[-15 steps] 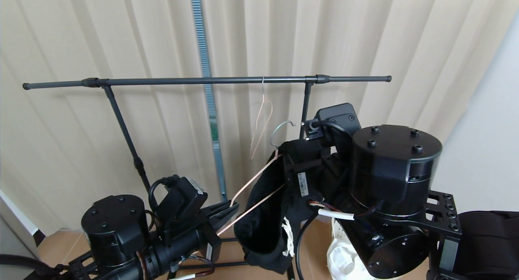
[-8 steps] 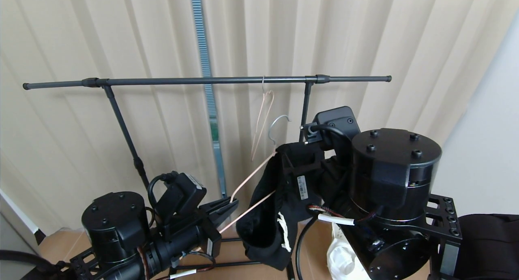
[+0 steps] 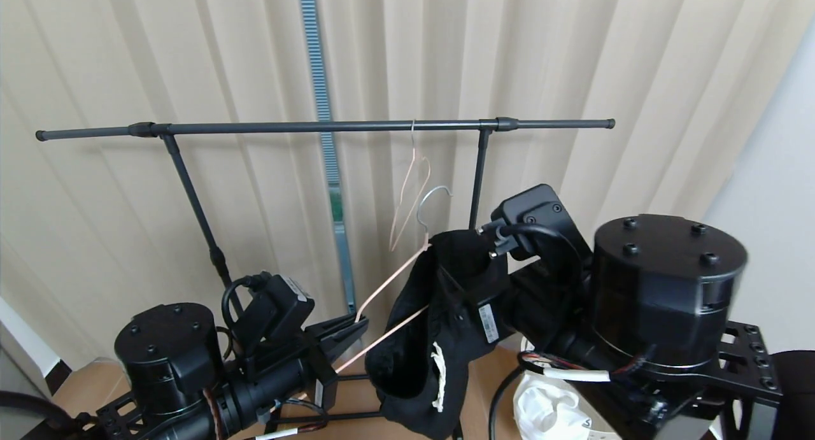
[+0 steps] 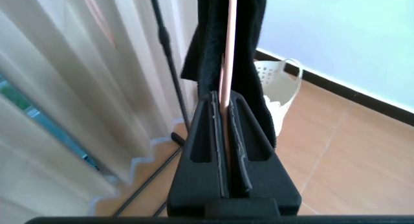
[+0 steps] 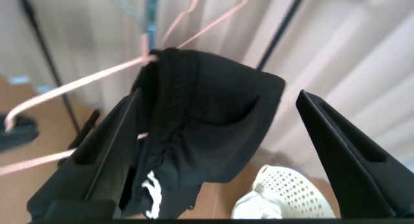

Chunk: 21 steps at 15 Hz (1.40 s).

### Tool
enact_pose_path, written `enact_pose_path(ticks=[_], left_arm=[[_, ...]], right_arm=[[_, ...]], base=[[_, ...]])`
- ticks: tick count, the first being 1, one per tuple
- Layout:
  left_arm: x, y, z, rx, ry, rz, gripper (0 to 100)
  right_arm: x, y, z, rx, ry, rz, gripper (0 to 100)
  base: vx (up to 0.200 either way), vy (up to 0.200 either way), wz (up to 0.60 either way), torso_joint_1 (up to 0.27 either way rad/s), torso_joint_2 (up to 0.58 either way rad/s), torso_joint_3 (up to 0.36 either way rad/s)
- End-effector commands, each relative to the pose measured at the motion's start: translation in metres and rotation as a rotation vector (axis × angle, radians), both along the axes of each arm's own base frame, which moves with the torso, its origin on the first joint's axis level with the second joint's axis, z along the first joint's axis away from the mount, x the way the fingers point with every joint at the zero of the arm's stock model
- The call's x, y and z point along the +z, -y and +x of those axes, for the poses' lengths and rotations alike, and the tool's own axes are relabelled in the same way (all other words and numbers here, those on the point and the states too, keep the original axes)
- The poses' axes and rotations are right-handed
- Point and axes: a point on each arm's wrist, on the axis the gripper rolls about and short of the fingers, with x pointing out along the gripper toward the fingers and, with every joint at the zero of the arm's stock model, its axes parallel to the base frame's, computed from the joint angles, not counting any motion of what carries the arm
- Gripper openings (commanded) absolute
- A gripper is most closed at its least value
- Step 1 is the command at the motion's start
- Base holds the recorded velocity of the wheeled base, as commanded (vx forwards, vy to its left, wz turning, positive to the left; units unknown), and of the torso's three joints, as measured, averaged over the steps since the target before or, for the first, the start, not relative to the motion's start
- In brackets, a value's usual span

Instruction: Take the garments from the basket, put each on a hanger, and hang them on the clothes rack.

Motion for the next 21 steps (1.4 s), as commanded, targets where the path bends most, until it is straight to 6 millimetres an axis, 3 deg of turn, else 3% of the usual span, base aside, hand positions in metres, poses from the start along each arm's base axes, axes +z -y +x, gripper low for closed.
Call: enact_pose_path(ticks=[1,5,8,15,21], left_arm=[[-0.001,-0.013,0.001,0.001,-0.006,-0.002,0],[-0.005,-0.03,0.0,-0.044,-0.032,-0.005,0],[-0.006,-0.039,-0.007,-0.11,-0.034,-0.003,0],[-0.006,-0.041,-0.021,-0.283,-0.014,0.01,0],[-0.005,-0.042,-0.03,-0.343,-0.007,0.011,0]], right_arm=[[0.029,0.054,-0.003,0.036,0.067,0.016,100],[0.038,0.098,0.013,0.216,0.002,-0.069,100],[0.049,0.115,0.028,0.508,-0.148,-0.121,100],[0.044,0.123,0.079,0.933,-0.35,-0.383,100],[0.025,0.118,0.089,1.039,-0.42,-0.317,100]], base=[[0.0,0.0,0.0,0.0,0.0,0.0],[0.0,0.0,0.0,0.0,0.0,0.0],[0.0,0.0,0.0,0.0,0.0,0.0],[0.0,0.0,0.0,0.0,0.0,0.0],[0.0,0.0,0.0,0.0,0.0,0.0]])
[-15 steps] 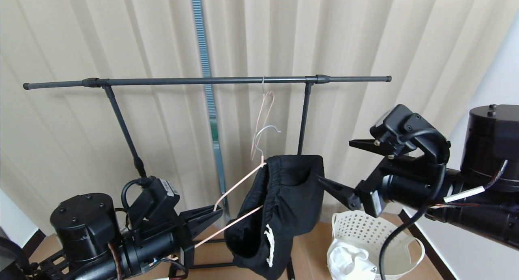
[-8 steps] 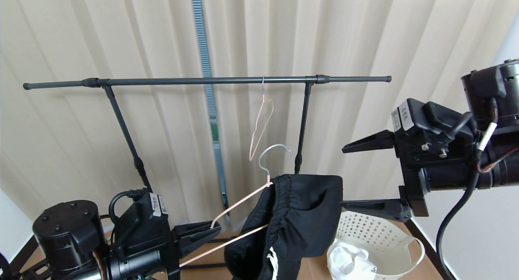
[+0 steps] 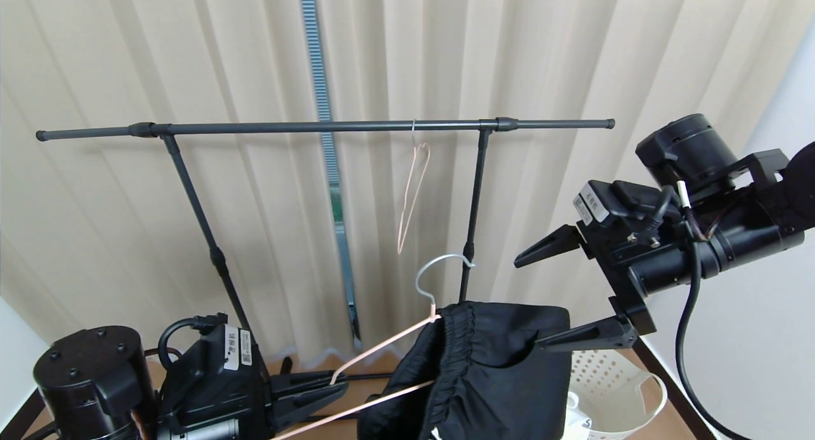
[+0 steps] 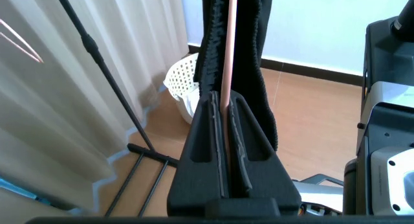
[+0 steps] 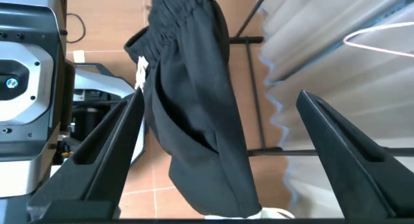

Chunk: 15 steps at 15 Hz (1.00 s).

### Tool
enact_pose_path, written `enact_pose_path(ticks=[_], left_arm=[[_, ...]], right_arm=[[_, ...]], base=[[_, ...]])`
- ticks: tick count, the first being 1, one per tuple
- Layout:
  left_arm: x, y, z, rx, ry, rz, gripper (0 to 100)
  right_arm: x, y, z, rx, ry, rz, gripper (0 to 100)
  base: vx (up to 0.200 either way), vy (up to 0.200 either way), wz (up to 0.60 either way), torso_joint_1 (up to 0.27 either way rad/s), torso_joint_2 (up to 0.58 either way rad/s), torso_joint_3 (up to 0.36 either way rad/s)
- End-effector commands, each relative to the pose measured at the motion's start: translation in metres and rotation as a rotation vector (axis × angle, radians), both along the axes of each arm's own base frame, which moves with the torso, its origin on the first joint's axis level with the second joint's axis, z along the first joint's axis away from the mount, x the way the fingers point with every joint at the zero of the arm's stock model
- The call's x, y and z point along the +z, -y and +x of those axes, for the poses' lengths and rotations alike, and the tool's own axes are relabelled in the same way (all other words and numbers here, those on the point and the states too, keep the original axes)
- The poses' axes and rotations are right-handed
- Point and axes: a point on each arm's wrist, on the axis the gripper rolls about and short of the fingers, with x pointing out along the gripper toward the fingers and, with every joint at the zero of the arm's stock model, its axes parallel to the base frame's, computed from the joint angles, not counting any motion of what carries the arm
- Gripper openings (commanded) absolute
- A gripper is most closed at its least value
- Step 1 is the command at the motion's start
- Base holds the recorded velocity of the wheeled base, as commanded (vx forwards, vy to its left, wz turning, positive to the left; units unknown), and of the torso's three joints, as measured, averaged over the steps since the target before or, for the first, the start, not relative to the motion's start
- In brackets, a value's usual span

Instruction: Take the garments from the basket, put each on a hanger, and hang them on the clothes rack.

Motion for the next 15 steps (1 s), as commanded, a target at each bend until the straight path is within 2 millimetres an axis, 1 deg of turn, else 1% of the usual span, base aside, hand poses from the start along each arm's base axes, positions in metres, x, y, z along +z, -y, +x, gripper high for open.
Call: enact_pose_path(ticks=[1,3,5,7,10,12,15], left_arm=[[0.002,0.0,-0.003,-0.008,0.008,-0.005,0],[0.003,0.001,-0.005,-0.015,0.012,-0.007,0],[0.004,0.002,-0.005,-0.02,0.014,-0.008,0],[0.006,0.002,-0.007,-0.02,0.022,-0.012,0],[0.006,0.002,-0.012,-0.029,0.023,-0.012,0],[0.007,0.002,-0.014,-0.033,0.025,-0.014,0],[0.007,0.004,-0.016,-0.044,0.026,-0.013,0]], right_arm=[[-0.009,-0.002,0.006,0.004,-0.03,-0.007,100],[-0.011,-0.007,0.004,0.043,-0.054,0.027,100],[-0.014,-0.016,0.002,0.083,-0.072,0.04,100],[-0.024,-0.025,0.005,0.106,-0.101,0.028,100],[-0.033,-0.036,0.005,0.136,-0.129,0.017,100],[-0.036,-0.044,0.006,0.156,-0.116,0.022,100],[-0.038,-0.047,0.006,0.165,-0.115,0.022,100]], base=[[0.0,0.0,0.0,0.0,0.0,0.0],[0.0,0.0,0.0,0.0,0.0,0.0],[0.0,0.0,0.0,0.0,0.0,0.0],[0.0,0.0,0.0,0.0,0.0,0.0],[0.0,0.0,0.0,0.0,0.0,0.0],[0.0,0.0,0.0,0.0,0.0,0.0],[0.0,0.0,0.0,0.0,0.0,0.0]])
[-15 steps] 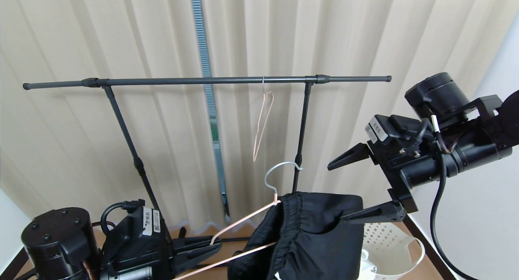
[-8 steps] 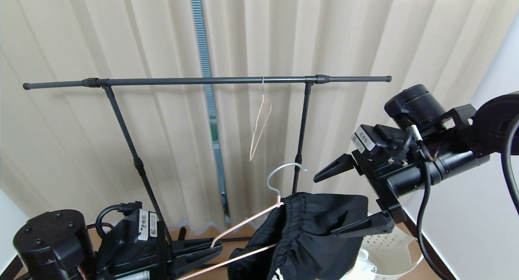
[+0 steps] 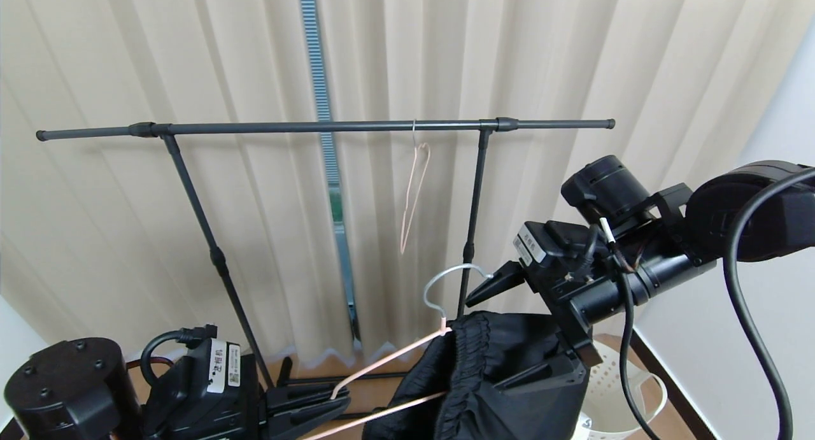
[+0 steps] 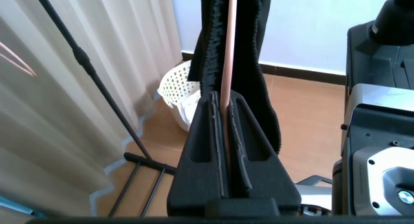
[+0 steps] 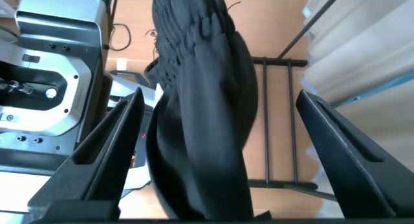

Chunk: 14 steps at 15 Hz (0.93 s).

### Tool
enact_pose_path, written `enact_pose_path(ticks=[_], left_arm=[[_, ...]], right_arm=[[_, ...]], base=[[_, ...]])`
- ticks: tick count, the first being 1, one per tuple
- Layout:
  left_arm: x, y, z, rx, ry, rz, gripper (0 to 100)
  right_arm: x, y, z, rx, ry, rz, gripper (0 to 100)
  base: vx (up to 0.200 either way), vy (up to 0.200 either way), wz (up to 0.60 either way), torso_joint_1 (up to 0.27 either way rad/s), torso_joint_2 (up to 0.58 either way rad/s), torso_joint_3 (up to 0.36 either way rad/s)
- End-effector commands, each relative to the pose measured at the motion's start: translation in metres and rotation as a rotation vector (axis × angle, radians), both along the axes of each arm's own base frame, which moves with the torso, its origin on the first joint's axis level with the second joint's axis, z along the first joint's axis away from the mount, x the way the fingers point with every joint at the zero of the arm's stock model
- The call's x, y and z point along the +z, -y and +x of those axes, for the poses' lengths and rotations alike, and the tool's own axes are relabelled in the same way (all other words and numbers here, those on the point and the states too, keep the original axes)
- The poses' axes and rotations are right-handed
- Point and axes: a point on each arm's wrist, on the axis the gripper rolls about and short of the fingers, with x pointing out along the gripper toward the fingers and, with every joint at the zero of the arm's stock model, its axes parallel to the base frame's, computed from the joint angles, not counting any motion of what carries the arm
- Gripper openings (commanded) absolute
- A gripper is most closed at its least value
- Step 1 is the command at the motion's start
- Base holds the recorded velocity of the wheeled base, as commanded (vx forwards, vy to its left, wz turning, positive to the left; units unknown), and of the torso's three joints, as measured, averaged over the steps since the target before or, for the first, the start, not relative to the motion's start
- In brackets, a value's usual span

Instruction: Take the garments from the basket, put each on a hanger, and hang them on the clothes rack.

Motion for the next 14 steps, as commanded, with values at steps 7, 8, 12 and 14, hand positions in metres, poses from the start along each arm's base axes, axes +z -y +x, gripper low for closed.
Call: enact_pose_path(ticks=[7,8,12,14], left_arm=[[0.0012,0.0032,-0.0009,-0.012,0.006,-0.004,0],[0.0015,0.0034,-0.0007,-0.012,0.008,-0.004,0],[0.001,0.0028,-0.001,-0.01,0.006,-0.002,0],[0.0007,0.0021,-0.0004,-0.004,0.002,-0.002,0]], right_arm=[[-0.0055,-0.0045,-0.0021,0.008,-0.026,-0.009,0],[-0.0055,-0.0045,-0.0021,0.008,-0.026,-0.009,0],[-0.0056,-0.0031,-0.0044,0.016,-0.038,0.007,0],[-0.0032,-0.0013,-0.0067,0.015,-0.032,0.009,0]], base=[[0.0,0.0,0.0,0.0,0.0,0.0],[0.0,0.0,0.0,0.0,0.0,0.0],[0.0,0.0,0.0,0.0,0.0,0.0],[0.0,0.0,0.0,0.0,0.0,0.0]])
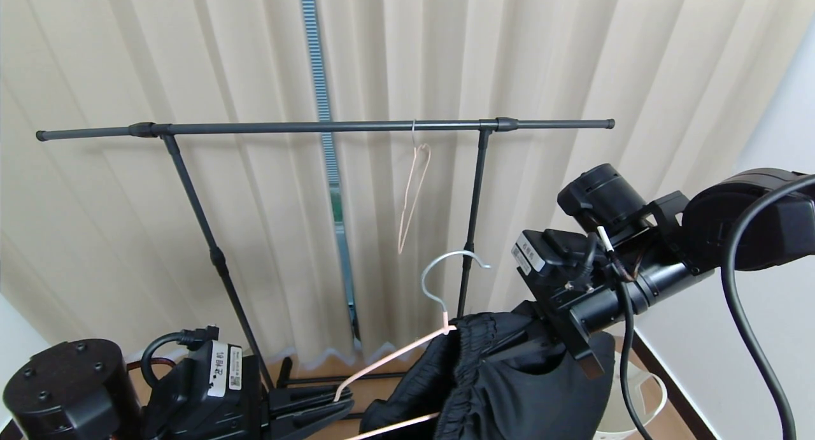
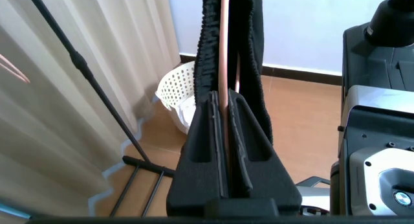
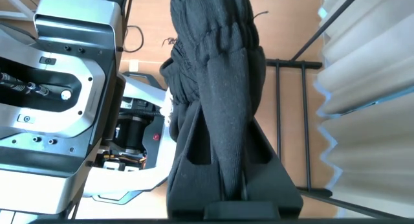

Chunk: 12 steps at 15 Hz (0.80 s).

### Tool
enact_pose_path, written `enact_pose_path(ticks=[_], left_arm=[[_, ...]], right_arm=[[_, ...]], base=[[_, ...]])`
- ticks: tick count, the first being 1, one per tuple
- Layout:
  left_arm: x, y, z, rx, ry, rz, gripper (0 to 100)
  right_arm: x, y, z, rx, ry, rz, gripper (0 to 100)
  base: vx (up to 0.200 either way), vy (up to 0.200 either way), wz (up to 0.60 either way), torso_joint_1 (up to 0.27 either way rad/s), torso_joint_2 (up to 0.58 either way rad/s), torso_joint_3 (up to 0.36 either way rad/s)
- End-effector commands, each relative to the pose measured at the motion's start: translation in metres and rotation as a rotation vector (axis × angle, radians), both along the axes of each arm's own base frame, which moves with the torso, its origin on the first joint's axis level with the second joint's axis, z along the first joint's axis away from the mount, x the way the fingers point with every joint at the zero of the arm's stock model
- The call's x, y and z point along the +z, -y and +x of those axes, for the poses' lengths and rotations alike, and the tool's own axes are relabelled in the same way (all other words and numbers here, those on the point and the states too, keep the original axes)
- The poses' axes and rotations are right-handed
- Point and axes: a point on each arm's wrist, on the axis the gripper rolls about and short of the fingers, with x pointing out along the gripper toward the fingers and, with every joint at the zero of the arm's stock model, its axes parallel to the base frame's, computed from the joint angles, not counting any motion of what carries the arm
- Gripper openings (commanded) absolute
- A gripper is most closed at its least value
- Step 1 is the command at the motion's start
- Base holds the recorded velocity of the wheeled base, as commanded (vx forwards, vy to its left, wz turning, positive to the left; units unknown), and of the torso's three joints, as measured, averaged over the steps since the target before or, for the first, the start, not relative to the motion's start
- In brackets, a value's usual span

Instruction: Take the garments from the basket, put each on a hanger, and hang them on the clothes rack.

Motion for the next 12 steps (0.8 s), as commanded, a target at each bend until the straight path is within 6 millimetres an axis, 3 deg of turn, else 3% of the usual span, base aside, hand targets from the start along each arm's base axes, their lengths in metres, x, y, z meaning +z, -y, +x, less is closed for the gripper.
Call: enact_pose_path(ticks=[1,5,12], left_arm=[[-0.001,0.0,0.001,0.005,-0.003,0.001,100],[0.007,-0.005,-0.003,0.03,-0.035,-0.047,100],[0.037,-0.043,-0.012,0.228,-0.085,-0.221,100]], right_arm=[[0.002,0.001,-0.002,0.0,0.004,0.003,0],[0.004,0.004,-0.005,-0.015,0.007,-0.004,0],[0.021,0.03,-0.007,-0.119,0.016,0.018,0]], base=[[0.0,0.0,0.0,0.0,0.0,0.0],[0.0,0.0,0.0,0.0,0.0,0.0],[0.0,0.0,0.0,0.0,0.0,0.0]])
